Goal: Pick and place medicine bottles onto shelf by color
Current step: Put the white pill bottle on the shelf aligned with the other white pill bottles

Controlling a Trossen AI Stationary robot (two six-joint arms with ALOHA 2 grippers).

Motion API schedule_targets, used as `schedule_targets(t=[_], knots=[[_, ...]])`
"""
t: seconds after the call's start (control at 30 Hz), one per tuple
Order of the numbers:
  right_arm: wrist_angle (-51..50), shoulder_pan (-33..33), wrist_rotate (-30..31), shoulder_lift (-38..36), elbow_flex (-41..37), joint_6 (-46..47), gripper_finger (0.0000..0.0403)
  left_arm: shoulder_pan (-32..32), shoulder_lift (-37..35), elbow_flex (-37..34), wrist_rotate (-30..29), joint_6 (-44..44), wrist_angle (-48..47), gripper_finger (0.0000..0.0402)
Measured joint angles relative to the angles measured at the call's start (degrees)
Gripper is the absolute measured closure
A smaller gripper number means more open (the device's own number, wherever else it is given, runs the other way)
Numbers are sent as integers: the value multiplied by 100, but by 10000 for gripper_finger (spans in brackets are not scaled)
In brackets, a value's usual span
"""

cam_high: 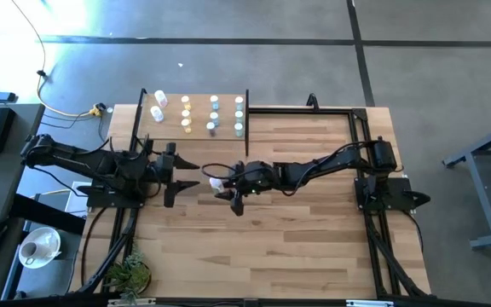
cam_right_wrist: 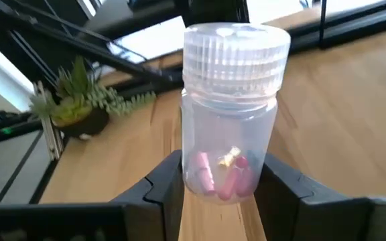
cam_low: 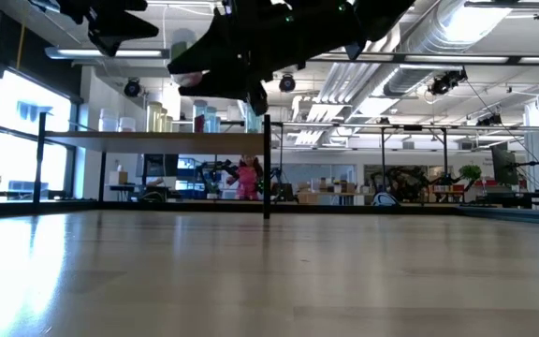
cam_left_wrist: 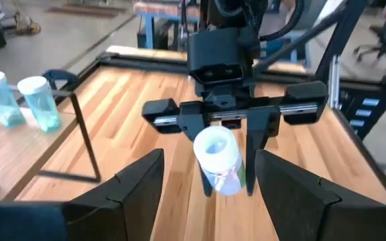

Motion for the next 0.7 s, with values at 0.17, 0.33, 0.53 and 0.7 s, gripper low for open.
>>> schedule_targets(t=[0.17, 0.33, 0.53, 0.7], knots=[[-174, 1, 0, 2, 0, 9, 274, 3, 272, 481, 105, -22, -640, 177], [-279, -1, -256, 1, 0, -15, 272, 248, 806, 752, 1073, -349, -857, 177], [-536, 13, -317, 2, 0, 15, 271, 515, 1477, 930, 1632, -361, -854, 177], [-679, 84, -348, 2, 0, 103, 270, 669, 1893, 1075, 1674, -365, -812, 177]])
